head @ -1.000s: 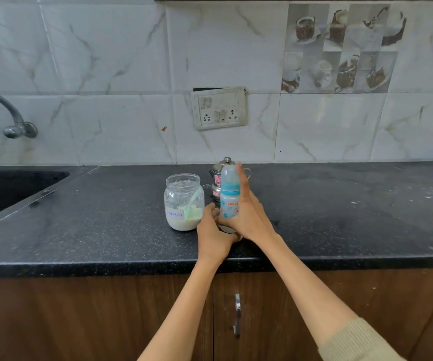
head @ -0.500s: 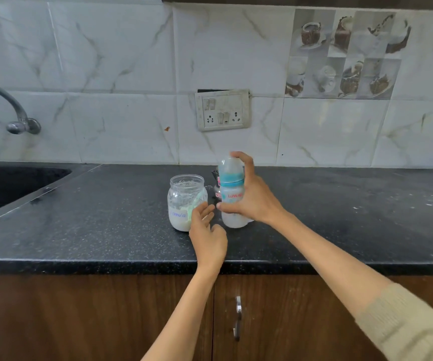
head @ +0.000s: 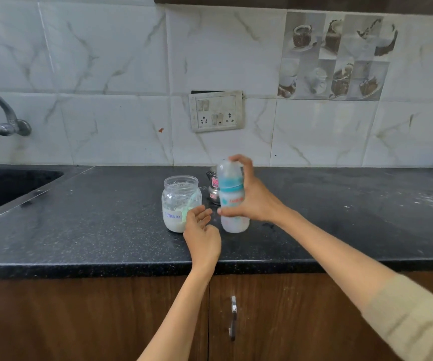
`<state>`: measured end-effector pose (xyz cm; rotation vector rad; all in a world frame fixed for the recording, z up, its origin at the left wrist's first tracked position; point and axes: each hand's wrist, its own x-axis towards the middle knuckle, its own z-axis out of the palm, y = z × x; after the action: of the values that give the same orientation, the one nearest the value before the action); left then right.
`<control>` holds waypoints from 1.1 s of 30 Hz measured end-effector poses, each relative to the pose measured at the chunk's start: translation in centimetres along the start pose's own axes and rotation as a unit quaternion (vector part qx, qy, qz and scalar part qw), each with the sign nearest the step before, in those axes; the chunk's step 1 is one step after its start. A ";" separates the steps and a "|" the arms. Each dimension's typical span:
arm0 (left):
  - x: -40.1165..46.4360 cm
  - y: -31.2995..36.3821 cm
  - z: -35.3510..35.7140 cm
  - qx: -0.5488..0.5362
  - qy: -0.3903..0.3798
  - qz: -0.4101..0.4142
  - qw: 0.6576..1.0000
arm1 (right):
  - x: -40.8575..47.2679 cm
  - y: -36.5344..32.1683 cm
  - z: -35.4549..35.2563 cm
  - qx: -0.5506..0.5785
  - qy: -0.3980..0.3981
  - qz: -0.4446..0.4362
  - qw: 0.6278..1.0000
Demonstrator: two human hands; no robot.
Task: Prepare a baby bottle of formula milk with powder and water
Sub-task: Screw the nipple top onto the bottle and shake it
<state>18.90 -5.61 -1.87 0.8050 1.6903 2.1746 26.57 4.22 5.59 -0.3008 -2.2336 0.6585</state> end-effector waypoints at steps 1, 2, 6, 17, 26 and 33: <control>0.1 -0.1 0.0 -0.002 -0.002 -0.001 1.000 | 0.0 0.1 -0.2 0.029 0.058 0.000 0.998; 0.2 -0.1 0.1 -0.004 -0.002 -0.002 1.000 | 0.1 0.5 -0.5 0.069 0.127 0.002 0.990; 0.1 -0.1 0.1 0.005 -0.008 -0.004 1.000 | -0.1 0.1 -1.2 0.020 -0.013 -0.003 1.000; 0.4 -0.3 0.3 0.038 -0.031 -0.006 0.999 | 1.0 0.6 -0.5 0.081 0.124 0.003 0.989; 0.1 -0.1 0.3 0.042 -0.032 -0.001 0.999 | 0.1 1.1 0.6 0.034 0.023 0.014 0.999; 0.1 -0.1 0.3 0.045 -0.031 0.000 0.999 | 0.4 1.2 0.2 0.056 0.032 0.027 0.998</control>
<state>18.96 -5.27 -1.89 0.8850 1.7673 2.0641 26.13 5.30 5.06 -0.3219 -2.1243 0.7885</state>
